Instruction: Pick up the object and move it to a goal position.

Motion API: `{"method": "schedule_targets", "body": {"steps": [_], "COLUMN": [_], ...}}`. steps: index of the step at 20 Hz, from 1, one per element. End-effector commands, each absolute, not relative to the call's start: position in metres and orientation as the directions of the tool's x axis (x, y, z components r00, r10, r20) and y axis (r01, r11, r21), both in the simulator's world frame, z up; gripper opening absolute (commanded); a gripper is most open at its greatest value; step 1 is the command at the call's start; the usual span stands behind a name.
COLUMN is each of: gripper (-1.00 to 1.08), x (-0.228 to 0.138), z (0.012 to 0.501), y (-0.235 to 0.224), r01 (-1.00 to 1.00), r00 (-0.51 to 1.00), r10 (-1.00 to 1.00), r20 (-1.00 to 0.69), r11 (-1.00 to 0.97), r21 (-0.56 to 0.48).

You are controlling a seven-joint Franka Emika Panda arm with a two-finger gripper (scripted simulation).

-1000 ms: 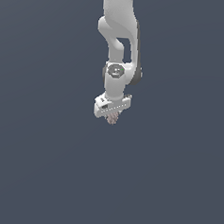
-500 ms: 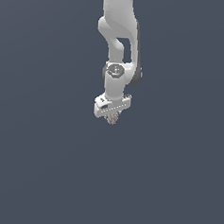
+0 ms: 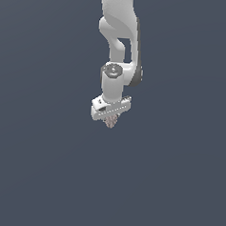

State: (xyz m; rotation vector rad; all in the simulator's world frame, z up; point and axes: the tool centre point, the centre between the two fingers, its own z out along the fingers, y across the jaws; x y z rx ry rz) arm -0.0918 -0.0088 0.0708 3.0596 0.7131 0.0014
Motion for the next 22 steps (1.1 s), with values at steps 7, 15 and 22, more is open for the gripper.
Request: {"method": "schedule_targets", "body": {"steps": [7, 15, 22], "gripper": [-1.00, -1.00, -1.00], "x": [-0.043, 0.007, 0.045], "z": [0.105, 0.138, 0.163], "y": [-0.031, -0.053, -0.069], "r01": [0.442, 0.442, 0.442], "r00": [0.897, 0.897, 0.897], "r10": [0.442, 0.442, 0.442], "r20": [0.001, 0.001, 0.001], "r11": [-0.897, -0.897, -0.897], "r21": [0.000, 0.000, 0.000]}}
